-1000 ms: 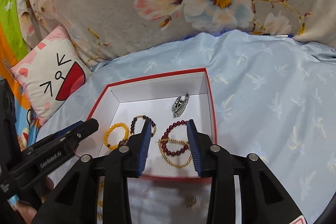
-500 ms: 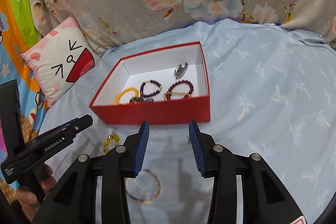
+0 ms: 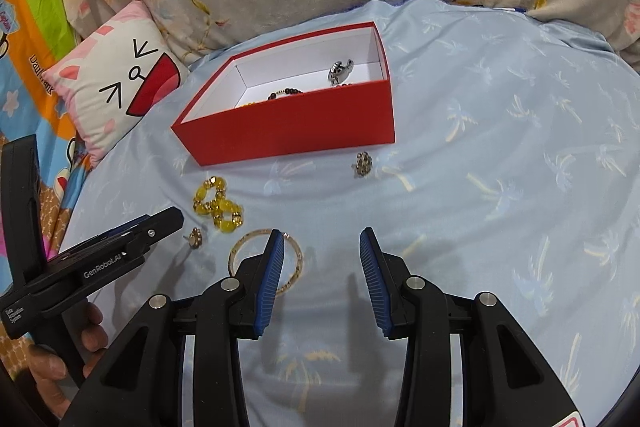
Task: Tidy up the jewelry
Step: 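Open both tools in the box and withdraw toward the remaining jewelry, then grasp the yellow bead bracelet with the left tool while the right tool grasps the gold bangle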
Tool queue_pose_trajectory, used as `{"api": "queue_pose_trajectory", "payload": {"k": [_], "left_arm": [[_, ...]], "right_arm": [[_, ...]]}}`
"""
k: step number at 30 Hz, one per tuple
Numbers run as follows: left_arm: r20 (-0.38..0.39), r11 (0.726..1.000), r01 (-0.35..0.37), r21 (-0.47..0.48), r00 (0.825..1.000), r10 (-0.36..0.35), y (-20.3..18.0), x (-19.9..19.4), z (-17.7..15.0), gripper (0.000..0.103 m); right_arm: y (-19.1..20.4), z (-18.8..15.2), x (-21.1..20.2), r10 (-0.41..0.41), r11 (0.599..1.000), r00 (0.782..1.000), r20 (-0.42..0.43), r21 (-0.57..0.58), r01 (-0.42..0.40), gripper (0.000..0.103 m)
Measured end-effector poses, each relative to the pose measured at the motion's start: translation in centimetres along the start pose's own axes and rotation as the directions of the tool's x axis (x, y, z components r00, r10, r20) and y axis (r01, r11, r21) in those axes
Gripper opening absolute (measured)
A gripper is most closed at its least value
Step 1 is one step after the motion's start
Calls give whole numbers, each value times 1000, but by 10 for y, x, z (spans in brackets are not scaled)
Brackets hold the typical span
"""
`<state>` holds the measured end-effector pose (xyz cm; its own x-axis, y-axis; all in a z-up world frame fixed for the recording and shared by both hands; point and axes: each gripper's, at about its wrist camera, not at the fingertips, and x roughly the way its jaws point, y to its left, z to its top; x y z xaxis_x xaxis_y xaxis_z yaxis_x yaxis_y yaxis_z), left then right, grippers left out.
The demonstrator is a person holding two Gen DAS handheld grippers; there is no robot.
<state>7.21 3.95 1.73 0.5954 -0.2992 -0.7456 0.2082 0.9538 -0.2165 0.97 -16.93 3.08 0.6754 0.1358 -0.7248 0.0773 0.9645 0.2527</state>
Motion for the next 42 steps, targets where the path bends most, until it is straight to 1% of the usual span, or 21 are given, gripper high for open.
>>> {"api": "queue_pose_trajectory", "payload": {"k": [5, 9, 10, 11, 12, 15, 16, 17, 18, 20, 21, 22, 23, 25, 26, 27, 30, 42], "left_arm": [[-17, 1000, -8, -4, 1000, 7, -10, 16, 6, 55], [-51, 998, -23, -50, 998, 21, -11, 34, 12, 56], [-40, 998, -29, -51, 999, 27, -12, 35, 14, 59], [-37, 998, -40, -50, 999, 38, -13, 37, 16, 67], [-33, 997, -53, -51, 998, 52, -16, 39, 18, 69], [-27, 995, -98, -34, 995, 97, -21, 47, 21, 69], [-25, 993, -114, -19, 993, 114, -23, 48, 20, 67], [-20, 992, -127, -6, 992, 127, -24, 49, 19, 61], [-13, 991, -137, 12, 991, 137, -25, 48, 17, 58], [-1, 990, -142, 28, 990, 142, -22, 44, 14, 41], [3, 989, -143, 29, 990, 143, -20, 42, 13, 36], [3, 990, -136, 30, 991, 136, -17, 41, 12, 27], [4, 991, -128, 30, 992, 128, -15, 41, 12, 23], [2, 994, -105, 24, 994, 105, -10, 39, 11, 20], [5, 995, -93, 22, 996, 92, -8, 38, 11, 12], [10, 997, -74, 21, 997, 74, -7, 35, 10, 8], [8, 1000, -31, 2, 1000, 31, -4, 30, 11, 8], [49, 999, 49, -24, 998, -48, -5, -7, 11, 8]], "right_arm": [[-2, -3, -2, 0, 1000, 1000, 0, 10, 0, 39], [-4, -3, -4, -1, 1000, 1000, 5, 13, 1, 39], [-5, -2, -4, -2, 1000, 1000, 5, 15, 2, 39], [-6, -2, -3, -1, 1000, 1000, 4, 17, 0, 39], [-7, -2, -3, 0, 1000, 1000, 3, 21, 0, 39], [-9, -2, 0, 4, 1000, 1000, -1, 31, -4, 39], [-10, -1, 1, 3, 999, 1000, -2, 33, -3, 39], [-11, -1, 1, 4, 999, 1000, -3, 33, -4, 39], [-10, 0, 1, 5, 999, 1000, -3, 33, -5, 39], [-10, -1, 1, 6, 999, 1000, -3, 34, -5, 39], [-11, 0, 2, 8, 999, 1000, -5, 35, -8, 39], [-11, 0, 3, 9, 999, 1000, -7, 36, -9, 39], [-10, -1, 5, 11, 999, 1000, -10, 35, -11, 39], [-9, -2, 7, 16, 999, 1000, -18, 37, -16, 39], [-8, -2, 8, 19, 999, 1000, -20, 36, -18, 39], [-7, -3, 9, 21, 999, 1000, -22, 34, -20, 39], [-4, -3, 8, 22, 999, 1000, -20, 23, -22, 39], [7, -8, 14, 52, 999, 998, -46, -2, -52, 39]]}}
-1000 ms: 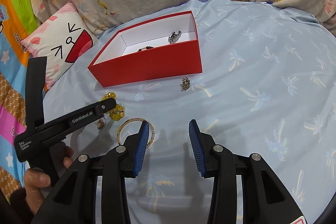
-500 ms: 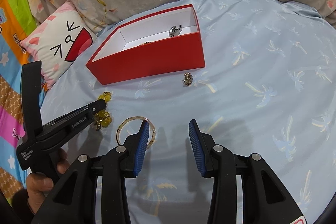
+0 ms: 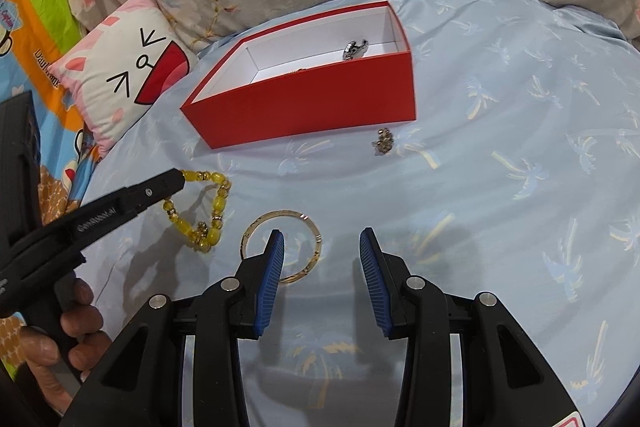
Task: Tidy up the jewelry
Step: 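Grasp the yellow bead bracelet with the left tool while the right tool grasps the gold bangle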
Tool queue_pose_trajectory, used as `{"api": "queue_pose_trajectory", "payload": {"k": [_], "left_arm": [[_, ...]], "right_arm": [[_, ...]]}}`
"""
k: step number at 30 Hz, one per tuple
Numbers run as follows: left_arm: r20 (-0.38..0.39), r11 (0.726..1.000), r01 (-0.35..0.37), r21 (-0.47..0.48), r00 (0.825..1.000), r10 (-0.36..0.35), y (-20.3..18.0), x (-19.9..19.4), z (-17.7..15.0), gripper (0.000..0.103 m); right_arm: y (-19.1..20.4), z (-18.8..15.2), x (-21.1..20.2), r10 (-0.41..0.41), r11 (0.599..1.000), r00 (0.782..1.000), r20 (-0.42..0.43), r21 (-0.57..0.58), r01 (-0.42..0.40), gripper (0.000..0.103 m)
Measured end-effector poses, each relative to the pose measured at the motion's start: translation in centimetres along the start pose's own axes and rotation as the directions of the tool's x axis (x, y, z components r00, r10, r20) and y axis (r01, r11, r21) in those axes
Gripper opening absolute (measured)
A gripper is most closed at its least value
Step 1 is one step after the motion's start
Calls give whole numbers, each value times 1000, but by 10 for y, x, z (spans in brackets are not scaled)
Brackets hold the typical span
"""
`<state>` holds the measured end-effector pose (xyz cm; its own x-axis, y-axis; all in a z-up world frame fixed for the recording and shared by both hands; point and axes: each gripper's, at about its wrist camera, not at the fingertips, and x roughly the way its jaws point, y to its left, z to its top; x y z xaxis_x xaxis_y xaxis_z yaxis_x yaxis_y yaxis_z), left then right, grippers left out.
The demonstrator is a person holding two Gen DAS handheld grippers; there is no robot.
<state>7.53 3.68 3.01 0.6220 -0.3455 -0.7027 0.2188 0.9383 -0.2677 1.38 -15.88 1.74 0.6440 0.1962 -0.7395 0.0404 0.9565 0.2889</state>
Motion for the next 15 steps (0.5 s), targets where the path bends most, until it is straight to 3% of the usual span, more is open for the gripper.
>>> {"api": "queue_pose_trajectory", "payload": {"k": [11, 13, 15], "left_arm": [[-17, 1000, 1, -8, 1000, -1, 5, -1, -6, 9], [-16, 1000, 2, -12, 1000, -2, 7, -2, -5, 9], [-17, 1000, 4, -14, 1000, -4, 8, -1, -5, 8]], "right_arm": [[14, 0, 22, -2, 999, 999, -37, -45, 1, 30], [21, 0, 21, -10, 998, 1000, -28, -68, 8, 34], [29, -1, 25, -35, 994, 999, -30, -101, 31, 49]]}}
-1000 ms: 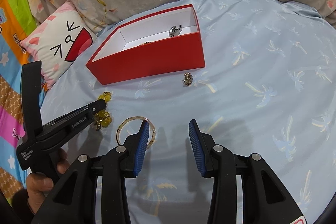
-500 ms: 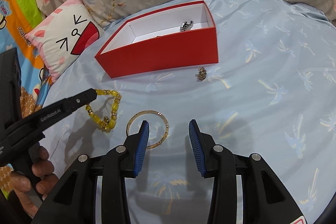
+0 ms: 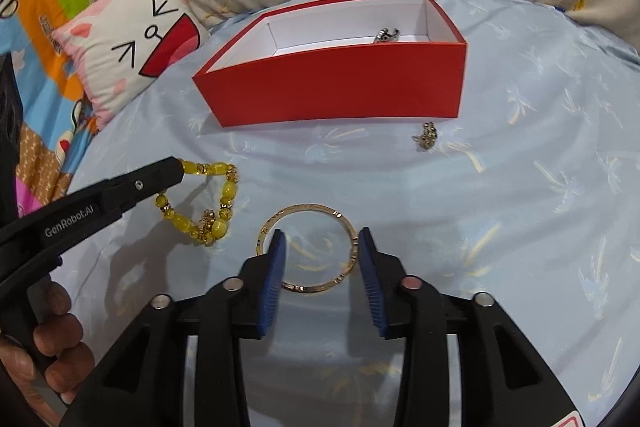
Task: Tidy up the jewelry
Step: 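Grasp the yellow bead bracelet with the left tool while the right tool grasps the gold bangle, then carry the yellow bracelet and gold bangle into the red box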
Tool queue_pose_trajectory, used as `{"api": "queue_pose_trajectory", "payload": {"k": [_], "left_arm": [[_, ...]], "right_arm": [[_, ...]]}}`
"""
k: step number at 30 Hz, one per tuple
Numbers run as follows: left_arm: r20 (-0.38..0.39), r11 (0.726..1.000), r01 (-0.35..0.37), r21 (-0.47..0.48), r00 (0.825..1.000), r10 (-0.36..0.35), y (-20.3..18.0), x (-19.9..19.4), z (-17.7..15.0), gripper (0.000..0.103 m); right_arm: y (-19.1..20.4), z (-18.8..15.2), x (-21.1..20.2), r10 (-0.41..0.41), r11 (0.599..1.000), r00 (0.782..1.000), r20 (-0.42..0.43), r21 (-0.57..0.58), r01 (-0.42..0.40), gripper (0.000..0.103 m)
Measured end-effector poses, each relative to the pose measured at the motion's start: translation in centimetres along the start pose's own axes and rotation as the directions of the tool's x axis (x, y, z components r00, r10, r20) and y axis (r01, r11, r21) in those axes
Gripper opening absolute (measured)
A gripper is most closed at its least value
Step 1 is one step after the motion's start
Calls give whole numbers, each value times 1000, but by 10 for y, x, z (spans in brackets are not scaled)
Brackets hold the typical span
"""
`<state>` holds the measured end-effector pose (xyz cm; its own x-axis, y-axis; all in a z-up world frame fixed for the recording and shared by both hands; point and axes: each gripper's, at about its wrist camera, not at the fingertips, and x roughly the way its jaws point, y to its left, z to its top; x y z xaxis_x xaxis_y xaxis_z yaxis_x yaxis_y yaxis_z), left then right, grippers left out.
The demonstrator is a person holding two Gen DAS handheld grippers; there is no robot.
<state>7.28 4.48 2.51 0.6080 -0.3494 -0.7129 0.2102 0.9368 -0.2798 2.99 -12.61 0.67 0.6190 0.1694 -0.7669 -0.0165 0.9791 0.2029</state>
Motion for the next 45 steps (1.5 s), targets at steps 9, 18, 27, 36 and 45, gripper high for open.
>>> {"api": "queue_pose_trajectory", "payload": {"k": [9, 18, 27, 36, 45], "left_arm": [[-8, 1000, -1, -2, 1000, 1, 2, 3, -2, 9], [-8, 1000, 6, 5, 1000, -6, -2, 2, -2, 9], [19, 998, 48, 28, 999, -49, -17, -16, 17, 9], [105, 991, 82, 102, 990, -92, -46, -45, 69, 9], [169, 984, 67, 163, 981, -95, -65, -32, 142, 9]], "right_arm": [[23, -4, 12, -70, 993, 997, -10, -95, 69, 64], [23, -3, 14, -119, 986, 993, 1, -114, 118, 59], [8, 15, -18, -93, 994, 993, 76, -55, 98, 59], [-9, 58, -52, -64, 997, 982, 176, -24, 69, 59], [-24, 128, -48, -45, 999, 973, 228, -16, 50, 59]]}}
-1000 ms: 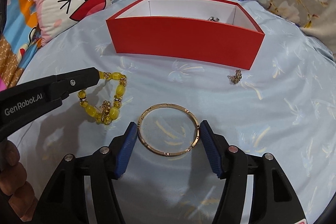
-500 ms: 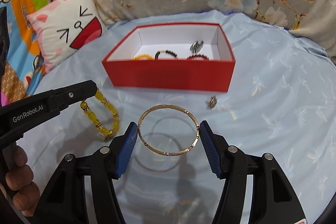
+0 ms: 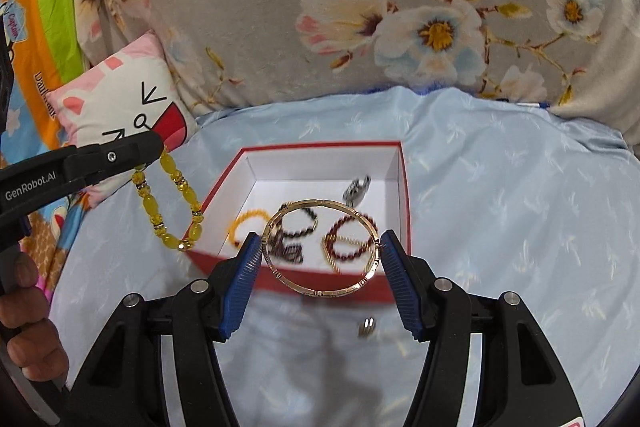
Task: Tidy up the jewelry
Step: 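Carry the yellow bracelet and gold bangle into the red box, then open both tools in the box and withdraw toward the gold ring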
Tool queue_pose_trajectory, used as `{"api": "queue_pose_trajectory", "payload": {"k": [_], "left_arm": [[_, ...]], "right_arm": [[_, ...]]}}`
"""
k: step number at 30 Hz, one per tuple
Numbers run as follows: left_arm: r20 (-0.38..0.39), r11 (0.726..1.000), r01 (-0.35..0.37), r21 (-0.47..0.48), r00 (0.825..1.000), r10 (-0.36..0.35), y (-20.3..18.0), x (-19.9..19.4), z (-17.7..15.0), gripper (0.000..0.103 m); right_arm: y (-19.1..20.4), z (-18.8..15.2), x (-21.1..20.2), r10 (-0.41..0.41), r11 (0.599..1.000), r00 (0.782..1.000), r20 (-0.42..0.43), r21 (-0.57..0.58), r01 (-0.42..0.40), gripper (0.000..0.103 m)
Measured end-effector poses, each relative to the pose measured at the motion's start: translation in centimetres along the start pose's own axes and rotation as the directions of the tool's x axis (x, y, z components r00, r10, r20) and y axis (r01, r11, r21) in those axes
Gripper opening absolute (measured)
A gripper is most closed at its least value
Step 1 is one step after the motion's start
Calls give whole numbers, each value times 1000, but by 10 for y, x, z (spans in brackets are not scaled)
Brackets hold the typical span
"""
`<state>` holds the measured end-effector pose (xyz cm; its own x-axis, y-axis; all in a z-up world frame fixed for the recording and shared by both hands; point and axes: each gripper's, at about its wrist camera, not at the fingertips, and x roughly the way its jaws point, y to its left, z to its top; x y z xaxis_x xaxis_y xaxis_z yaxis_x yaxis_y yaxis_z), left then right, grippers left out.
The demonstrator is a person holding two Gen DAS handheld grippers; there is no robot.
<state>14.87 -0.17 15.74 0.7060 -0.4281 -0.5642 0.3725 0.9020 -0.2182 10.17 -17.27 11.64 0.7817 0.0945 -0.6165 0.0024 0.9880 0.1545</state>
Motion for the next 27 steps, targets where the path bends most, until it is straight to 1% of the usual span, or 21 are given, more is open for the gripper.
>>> {"api": "queue_pose_trajectory", "payload": {"k": [5, 9, 15, 21, 22, 23, 24, 27], "left_arm": [[-33, 1000, 1, -8, 999, -1, 9, 47, 26, 9], [-73, 1000, -21, -7, 997, 20, 21, 89, 36, 9], [-141, 999, -33, -26, 990, 29, 39, 140, 35, 9], [-175, 997, -48, -57, 984, 37, 52, 163, 27, 10], [-174, 996, -60, -67, 984, 48, 55, 164, 26, 19], [-171, 995, -65, -73, 984, 52, 57, 164, 26, 30], [-161, 994, -74, -79, 985, 61, 59, 162, 25, 33], [-152, 992, -97, -75, 985, 85, 62, 153, 23, 34]], "right_arm": [[0, 28, 38, -12, 1000, 1000, -6, -14, 12, 59], [-2, 42, 77, -14, 1000, 999, -36, -13, 14, 59], [-4, 45, 130, -26, 1000, 993, -115, -19, 24, 59], [-3, 39, 159, -22, 1000, 984, -177, -18, 19, 60], [-3, 38, 160, -29, 999, 983, -180, -21, 26, 60], [-3, 38, 159, -41, 999, 984, -172, -26, 37, 60], [-2, 38, 158, -43, 999, 985, -167, -25, 39, 60], [-3, 39, 151, -41, 999, 988, -152, -10, 40, 60]]}}
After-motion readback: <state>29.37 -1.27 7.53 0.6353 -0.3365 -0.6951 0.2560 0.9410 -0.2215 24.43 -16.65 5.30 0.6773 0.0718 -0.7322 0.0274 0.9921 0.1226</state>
